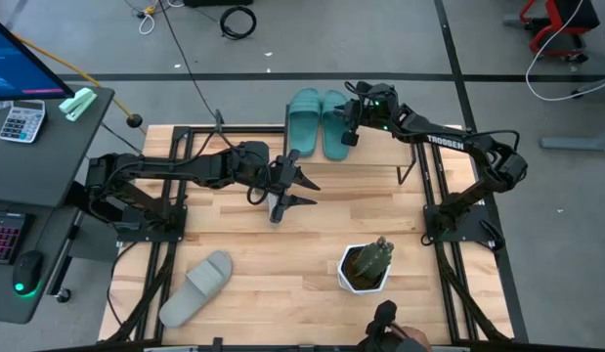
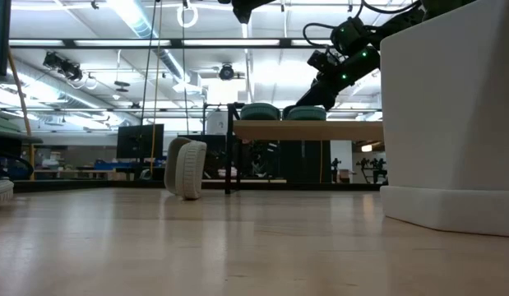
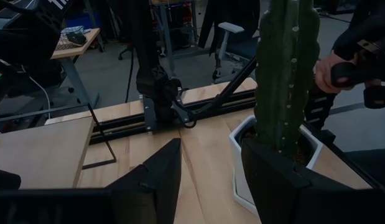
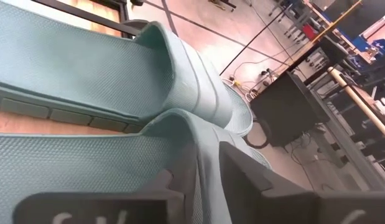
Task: Pick and place slides into the shelf
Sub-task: Put the green slides on the shelf, then put the bottom gray slides on the shelf
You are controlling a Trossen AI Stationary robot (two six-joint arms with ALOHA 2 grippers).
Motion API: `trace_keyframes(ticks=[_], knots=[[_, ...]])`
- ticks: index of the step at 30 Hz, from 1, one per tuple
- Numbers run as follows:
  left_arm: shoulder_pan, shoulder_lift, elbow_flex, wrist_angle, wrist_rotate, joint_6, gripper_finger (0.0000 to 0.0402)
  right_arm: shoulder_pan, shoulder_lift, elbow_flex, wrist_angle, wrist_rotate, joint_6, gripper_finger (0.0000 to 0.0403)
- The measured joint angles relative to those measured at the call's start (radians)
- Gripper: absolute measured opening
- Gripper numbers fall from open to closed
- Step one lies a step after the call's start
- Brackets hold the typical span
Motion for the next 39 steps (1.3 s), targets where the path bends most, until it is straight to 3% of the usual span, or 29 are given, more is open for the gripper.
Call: trace_keyframes(ticks=[10,18,32,39], knots=[[-0.001,0.000,0.000,-0.002,0.000,0.000,0.0174,0.000,0.000,0.002,-0.002,0.008,-0.003,0.0102],[-0.001,0.000,0.000,-0.010,0.000,-0.001,0.0173,0.015,0.000,0.076,-0.104,0.006,-0.002,0.0114],[-0.001,0.000,0.000,-0.039,0.000,0.001,0.0172,0.064,-0.014,0.328,-0.538,0.006,0.000,0.0120],[-0.026,0.000,-0.033,-0.056,-0.037,0.028,0.0156,0.120,-0.165,0.361,-0.722,-0.003,0.082,0.0114]])
